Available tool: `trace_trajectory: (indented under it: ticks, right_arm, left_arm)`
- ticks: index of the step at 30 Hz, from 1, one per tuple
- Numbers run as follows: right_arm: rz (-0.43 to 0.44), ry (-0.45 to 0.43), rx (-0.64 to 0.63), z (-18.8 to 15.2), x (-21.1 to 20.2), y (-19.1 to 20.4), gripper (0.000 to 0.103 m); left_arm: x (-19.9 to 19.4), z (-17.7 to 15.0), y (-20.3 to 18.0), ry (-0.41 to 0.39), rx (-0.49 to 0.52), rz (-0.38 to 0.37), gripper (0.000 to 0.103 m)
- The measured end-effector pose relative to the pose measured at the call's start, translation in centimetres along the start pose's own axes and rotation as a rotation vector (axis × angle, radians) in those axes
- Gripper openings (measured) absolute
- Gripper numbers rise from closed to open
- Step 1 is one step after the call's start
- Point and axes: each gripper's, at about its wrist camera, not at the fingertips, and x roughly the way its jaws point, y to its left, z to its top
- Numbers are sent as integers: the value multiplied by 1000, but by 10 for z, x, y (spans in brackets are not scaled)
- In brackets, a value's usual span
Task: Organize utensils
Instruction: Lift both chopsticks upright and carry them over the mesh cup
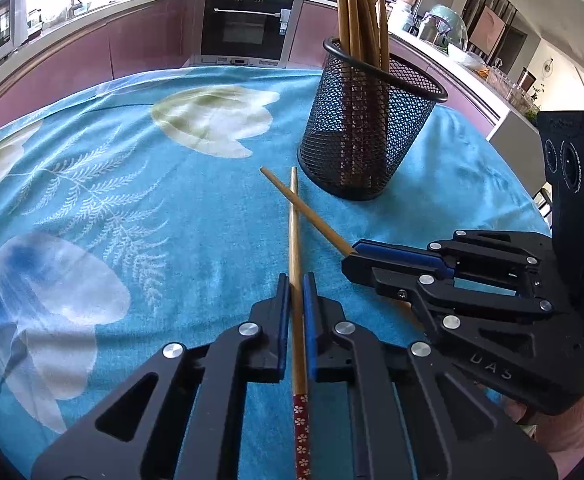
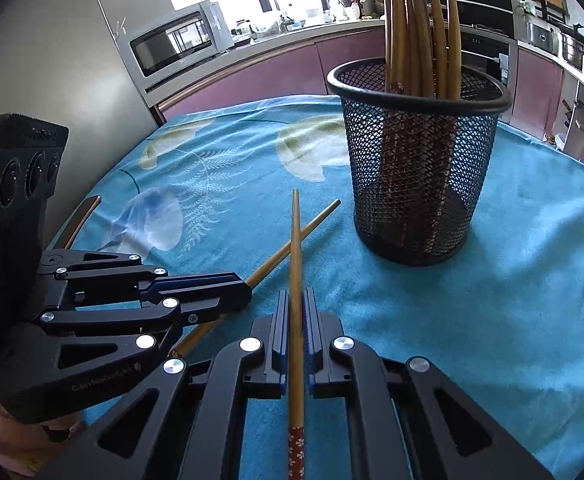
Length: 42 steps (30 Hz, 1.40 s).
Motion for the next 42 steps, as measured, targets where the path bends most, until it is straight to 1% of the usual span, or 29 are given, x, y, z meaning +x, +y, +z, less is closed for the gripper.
trace_trajectory:
  ticks: [7, 16, 31, 42]
  right_arm:
    - [14, -56, 0, 2, -22, 1, 6]
    - [44, -127, 17, 4, -48, 0, 6]
    - [74, -197, 49, 7, -72, -4, 6]
    - [78, -233, 58, 11, -81, -6, 6]
  left_arm:
    - [-14, 1, -1, -31, -5, -14, 8]
    - [-40, 7, -7, -96, 2, -46, 8]
    - [-72, 13, -17, -163, 14, -91, 8]
    - [-86, 18, -22, -194, 16, -108, 8]
